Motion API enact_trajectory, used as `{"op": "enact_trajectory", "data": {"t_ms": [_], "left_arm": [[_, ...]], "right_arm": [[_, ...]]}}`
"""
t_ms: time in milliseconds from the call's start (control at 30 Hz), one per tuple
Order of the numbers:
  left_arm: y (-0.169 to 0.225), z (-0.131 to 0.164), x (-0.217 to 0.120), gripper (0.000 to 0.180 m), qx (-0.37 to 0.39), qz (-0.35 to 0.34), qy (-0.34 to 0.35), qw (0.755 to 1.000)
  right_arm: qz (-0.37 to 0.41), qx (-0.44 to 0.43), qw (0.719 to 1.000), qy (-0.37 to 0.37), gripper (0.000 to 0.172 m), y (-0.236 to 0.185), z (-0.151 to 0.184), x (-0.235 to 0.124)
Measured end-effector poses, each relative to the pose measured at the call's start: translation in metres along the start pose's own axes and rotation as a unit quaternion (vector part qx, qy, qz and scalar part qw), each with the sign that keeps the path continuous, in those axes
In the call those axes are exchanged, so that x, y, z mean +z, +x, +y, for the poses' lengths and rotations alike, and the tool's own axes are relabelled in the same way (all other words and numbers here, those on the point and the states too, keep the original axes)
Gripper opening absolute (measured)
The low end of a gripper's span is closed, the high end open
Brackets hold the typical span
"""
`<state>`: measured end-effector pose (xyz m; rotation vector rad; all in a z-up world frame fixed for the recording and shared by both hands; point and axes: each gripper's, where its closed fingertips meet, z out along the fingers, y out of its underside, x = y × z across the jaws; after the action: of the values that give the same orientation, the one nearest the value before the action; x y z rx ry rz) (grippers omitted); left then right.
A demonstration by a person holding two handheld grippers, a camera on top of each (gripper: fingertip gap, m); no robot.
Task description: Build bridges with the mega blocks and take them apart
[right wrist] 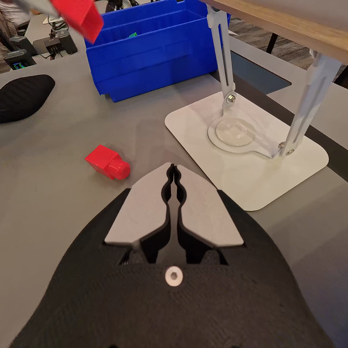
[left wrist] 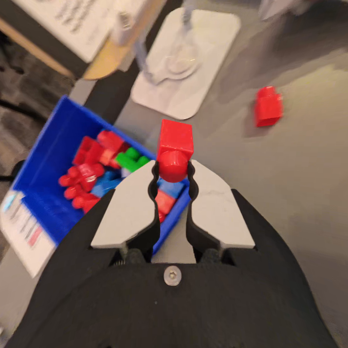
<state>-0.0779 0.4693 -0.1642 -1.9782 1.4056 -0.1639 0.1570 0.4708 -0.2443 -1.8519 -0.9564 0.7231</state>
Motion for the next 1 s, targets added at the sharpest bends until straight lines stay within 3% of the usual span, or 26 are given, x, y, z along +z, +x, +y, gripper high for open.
{"op": "enact_trajectory", "data": {"t_ms": [167, 233, 433, 533, 633, 700, 767, 933, 1000], "left_arm": [[0.094, 0.001, 0.05, 0.029, -0.04, 0.048, -0.004, 0.998], [0.111, 0.009, 0.076, 0.028, -0.068, 0.039, -0.003, 0.997], [0.129, 0.005, 0.12, 0.029, -0.147, 0.045, 0.005, 0.988], [0.126, -0.001, 0.112, 0.055, -0.154, 0.045, 0.016, 0.987], [0.099, -0.01, 0.067, 0.064, -0.137, 0.001, 0.064, 0.988], [0.055, -0.004, 0.03, 0.064, -0.095, -0.072, 0.06, 0.991], [0.004, 0.007, 0.003, 0.054, -0.04, -0.128, 0.05, 0.99], [-0.1, 0.081, 0.012, 0.057, 0.111, -0.137, -0.1, 0.979], [-0.115, 0.103, 0.026, 0.063, 0.14, -0.103, -0.146, 0.974]], "right_arm": [[-0.001, -0.004, 1.0, -0.001, 0.0, -0.001, 0.0, 0.0], [-0.002, -0.005, 1.0, -0.002, 0.0, -0.002, 0.001, 0.0], [-0.006, -0.005, 1.0, -0.006, 0.0, -0.002, 0.002, 0.001], [-0.008, -0.002, 1.0, -0.006, 0.0, -0.002, 0.003, 0.001], [-0.011, 0.002, 1.0, -0.004, 0.0, -0.002, 0.003, 0.001], [-0.014, 0.004, 1.0, -0.004, 0.0, -0.002, 0.003, 0.002], [-0.016, 0.004, 1.0, -0.006, 0.0, -0.003, 0.003, 0.003], [-0.013, 0.0, 1.0, -0.011, 0.0, -0.004, 0.005, 0.003], [-0.013, 0.001, 1.0, -0.013, 0.0, -0.002, 0.006, 0.003]]}}
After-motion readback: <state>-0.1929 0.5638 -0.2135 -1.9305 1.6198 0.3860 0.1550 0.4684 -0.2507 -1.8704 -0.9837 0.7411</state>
